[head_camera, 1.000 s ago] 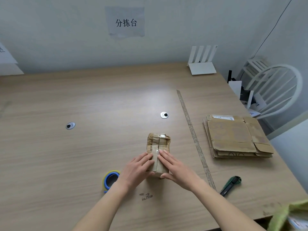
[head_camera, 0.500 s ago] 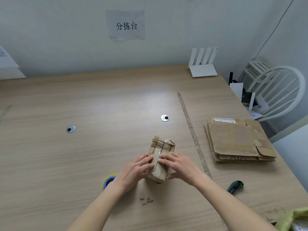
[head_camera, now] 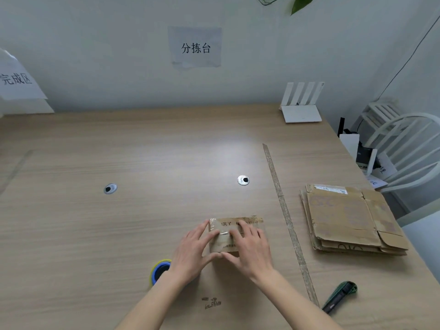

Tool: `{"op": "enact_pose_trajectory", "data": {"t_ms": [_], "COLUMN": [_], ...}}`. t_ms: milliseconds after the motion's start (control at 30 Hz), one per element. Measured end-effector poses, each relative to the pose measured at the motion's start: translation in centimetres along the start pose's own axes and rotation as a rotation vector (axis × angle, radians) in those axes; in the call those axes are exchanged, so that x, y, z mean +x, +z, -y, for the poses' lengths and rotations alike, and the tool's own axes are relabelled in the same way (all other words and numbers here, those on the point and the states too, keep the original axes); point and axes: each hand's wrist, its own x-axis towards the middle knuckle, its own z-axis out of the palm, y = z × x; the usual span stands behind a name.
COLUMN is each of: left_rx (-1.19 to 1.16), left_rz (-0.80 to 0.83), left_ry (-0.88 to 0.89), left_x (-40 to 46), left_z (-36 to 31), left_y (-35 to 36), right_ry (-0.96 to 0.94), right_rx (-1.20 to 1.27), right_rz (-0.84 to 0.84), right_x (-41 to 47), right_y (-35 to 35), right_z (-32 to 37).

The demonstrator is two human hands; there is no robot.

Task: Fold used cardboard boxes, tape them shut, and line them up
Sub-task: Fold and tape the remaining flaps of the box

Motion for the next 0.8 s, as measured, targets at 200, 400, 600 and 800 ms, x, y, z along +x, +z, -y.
{"op": "enact_pose_trajectory", "data": {"t_ms": [200,400,600,800], "left_rx": [0.009,0.076,0.063,0.177], "left_rz": [0.018,-0.007,-0.047,0.043], "left_ry": [0.042,-0.075,-0.232,-0.224], "left_x": [2.4,2.3,-0.5,-4.9], "left_z": [0.9,-0.1,1.4,4.2], "left_y": [-1.0,-0.7,-1.1,1.0], "right_ry": [-0.130,0.041,0.240,0.377], "right_rx": [0.071,0.096,0.114,0.136], "right_rz": [0.299,0.337,0.166,0.089], "right_x": [1.6,0.8,0.2,-0.1], "right_y": [-3.1,-2.4,-1.0,-0.3], "right_z": [-4.9,-3.1,2.1,4.0]}}
